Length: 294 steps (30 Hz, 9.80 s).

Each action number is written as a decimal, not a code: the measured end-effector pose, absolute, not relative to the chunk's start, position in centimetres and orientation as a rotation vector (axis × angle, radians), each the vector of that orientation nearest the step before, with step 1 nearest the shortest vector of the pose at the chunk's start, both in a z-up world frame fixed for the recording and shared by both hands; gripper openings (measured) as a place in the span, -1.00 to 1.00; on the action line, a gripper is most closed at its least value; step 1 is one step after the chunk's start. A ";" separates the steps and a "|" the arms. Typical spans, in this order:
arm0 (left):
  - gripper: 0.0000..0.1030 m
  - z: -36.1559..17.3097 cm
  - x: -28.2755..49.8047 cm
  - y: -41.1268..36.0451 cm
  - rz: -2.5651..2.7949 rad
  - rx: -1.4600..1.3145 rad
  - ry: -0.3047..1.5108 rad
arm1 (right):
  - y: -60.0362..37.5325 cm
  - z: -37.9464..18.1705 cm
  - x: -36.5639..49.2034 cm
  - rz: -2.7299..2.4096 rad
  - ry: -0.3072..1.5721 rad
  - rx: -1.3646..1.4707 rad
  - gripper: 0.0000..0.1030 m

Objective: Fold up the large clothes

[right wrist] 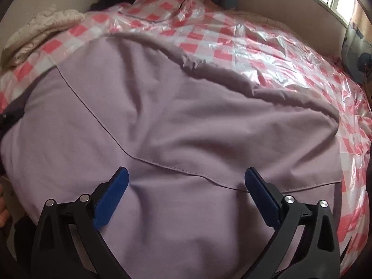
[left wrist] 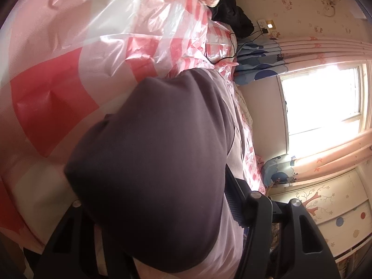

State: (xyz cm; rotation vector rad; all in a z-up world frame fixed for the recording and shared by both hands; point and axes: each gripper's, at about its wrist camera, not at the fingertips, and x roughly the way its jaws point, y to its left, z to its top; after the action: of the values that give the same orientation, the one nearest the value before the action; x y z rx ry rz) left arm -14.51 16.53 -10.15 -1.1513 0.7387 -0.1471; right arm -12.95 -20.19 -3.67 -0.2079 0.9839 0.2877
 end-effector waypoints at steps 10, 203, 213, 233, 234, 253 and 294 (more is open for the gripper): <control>0.33 -9.4 -14.4 15.6 -0.111 -1.030 0.749 | -20.7 -3.3 -14.2 0.299 0.942 -0.151 0.88; 0.89 -4.1 -4.2 -6.5 -0.531 -0.412 1.137 | -50.1 -11.6 -9.9 0.647 1.130 1.018 0.88; 0.73 -1.2 -7.7 -9.5 -0.435 -0.236 0.909 | -47.2 -13.3 -6.7 0.770 1.068 1.105 0.89; 0.29 0.8 -8.7 -15.8 -0.675 0.015 0.827 | -45.2 -9.1 -5.5 0.711 0.976 0.879 0.89; 0.29 1.5 -9.5 -15.8 -0.706 -0.015 0.814 | -45.7 -7.8 -5.5 0.710 0.933 0.870 0.89; 0.56 -2.0 -7.9 5.7 -0.282 -0.501 0.870 | -23.0 -1.8 2.3 0.863 1.187 0.262 0.89; 0.86 -8.0 -2.2 -1.7 -0.635 -0.583 1.169 | -33.0 -7.2 -15.0 0.047 0.713 -0.110 0.89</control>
State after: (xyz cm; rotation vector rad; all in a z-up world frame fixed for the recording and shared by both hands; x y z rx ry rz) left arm -2.21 -1.74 -8.03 -0.5834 1.1693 -0.6347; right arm -15.00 -32.97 -7.22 -0.1098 0.7134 0.0470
